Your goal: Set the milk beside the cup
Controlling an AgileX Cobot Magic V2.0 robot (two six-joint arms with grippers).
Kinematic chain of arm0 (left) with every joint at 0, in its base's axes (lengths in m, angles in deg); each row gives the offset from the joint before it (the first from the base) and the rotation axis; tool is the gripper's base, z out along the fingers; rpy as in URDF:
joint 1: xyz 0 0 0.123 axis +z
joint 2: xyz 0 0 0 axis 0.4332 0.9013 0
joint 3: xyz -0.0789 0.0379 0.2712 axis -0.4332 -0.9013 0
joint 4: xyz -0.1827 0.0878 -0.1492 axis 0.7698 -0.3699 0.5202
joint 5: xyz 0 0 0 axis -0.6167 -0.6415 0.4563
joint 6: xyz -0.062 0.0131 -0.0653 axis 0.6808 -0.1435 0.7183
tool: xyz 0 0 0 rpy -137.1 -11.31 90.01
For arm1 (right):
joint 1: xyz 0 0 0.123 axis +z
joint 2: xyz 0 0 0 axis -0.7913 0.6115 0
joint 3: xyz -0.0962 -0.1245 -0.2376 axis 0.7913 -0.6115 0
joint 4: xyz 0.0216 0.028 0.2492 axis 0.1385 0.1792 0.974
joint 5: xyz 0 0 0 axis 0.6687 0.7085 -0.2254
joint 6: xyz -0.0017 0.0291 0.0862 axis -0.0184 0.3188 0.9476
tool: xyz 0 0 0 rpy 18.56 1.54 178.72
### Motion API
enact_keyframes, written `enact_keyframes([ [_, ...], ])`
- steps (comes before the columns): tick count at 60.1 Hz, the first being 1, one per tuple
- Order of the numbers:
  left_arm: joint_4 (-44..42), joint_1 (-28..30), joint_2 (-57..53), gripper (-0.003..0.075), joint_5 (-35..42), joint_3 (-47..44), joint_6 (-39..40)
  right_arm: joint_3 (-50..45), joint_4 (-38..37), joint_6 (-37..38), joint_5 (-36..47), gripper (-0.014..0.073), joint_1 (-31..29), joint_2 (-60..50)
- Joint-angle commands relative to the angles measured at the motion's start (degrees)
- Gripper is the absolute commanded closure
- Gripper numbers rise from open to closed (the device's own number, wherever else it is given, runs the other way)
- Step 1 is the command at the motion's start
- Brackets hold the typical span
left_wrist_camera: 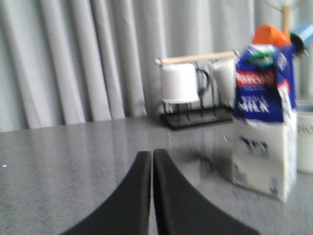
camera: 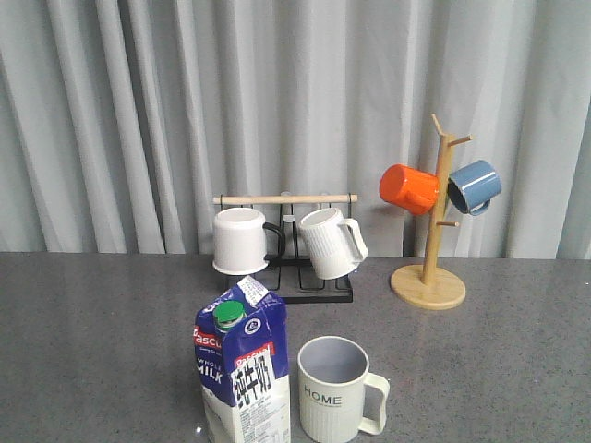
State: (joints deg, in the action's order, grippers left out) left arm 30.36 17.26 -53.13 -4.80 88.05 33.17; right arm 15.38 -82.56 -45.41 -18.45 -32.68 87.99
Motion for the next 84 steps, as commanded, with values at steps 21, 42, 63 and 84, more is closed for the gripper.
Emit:
enact_keyframes([
  [21,3.42,6.02,-11.47,0.0727,-8.35,-1.65,1.00,1.58,-0.34,-0.04,3.78,0.0599,-0.14,0.70],
  [42,3.42,6.10,-11.47,0.0727,-10.86,-1.65,1.02,1.58,-0.30,-0.04,3.34,0.0599,-0.14,0.73],
  [63,3.42,6.10,-11.42,0.0727,-10.86,-1.60,1.02,1.58,-0.30,-0.04,3.36,0.0599,-0.14,0.73],
  [84,3.42,6.10,-11.42,0.0727,-10.86,-1.60,0.97,1.58,-0.30,-0.04,3.36,0.0599,-0.14,0.73],
])
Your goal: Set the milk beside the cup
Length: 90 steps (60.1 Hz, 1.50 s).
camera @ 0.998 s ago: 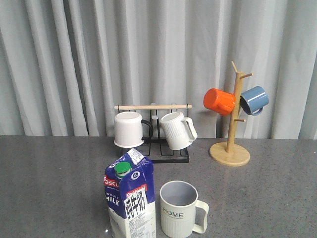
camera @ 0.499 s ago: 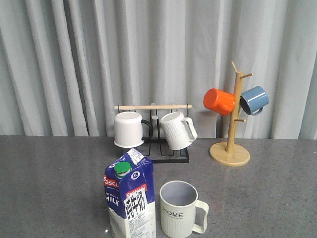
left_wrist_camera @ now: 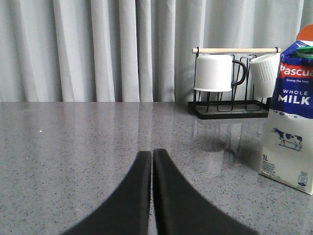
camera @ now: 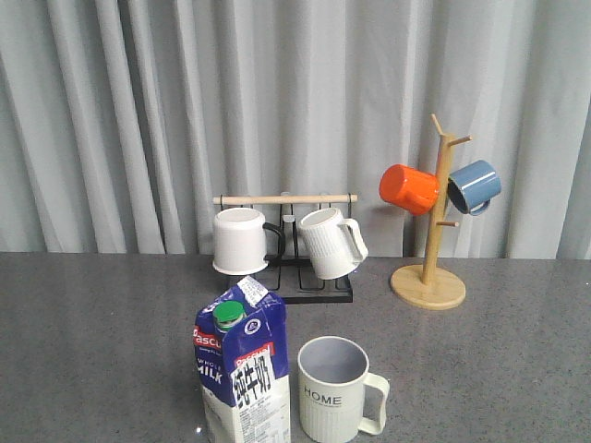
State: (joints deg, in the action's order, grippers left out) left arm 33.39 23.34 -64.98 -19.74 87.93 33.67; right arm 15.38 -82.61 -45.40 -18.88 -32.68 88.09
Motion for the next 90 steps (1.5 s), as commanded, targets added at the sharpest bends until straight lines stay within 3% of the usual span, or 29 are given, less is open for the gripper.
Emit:
enact_keyframes([
  [1,0.40,0.02,0.43,0.0727,4.07,-1.48,0.47,1.58,-0.25,-0.05,3.78,0.0599,-0.14,0.64],
  [25,0.40,0.02,0.43,0.0727,4.07,-1.48,0.47,1.53,-1.89,-0.57,3.70,0.0599,-0.57,-0.26],
  [40,0.40,0.02,0.43,0.0727,4.07,-1.48,0.47,0.35,-3.46,-0.71,7.70,0.0599,-12.18,-5.80],
  [52,0.40,0.02,0.43,0.0727,4.07,-1.48,0.47,-15.30,-0.55,2.34,26.74,0.0599,-18.59,-16.07],
  [61,0.40,0.02,0.43,0.0727,4.07,-1.48,0.47,-25.16,4.30,3.07,40.99,0.0599,-18.89,-20.56],
  [90,0.40,0.02,0.43,0.0727,4.07,-1.48,0.47,-25.08,4.16,4.02,36.92,0.0599,-18.89,-21.55],
])
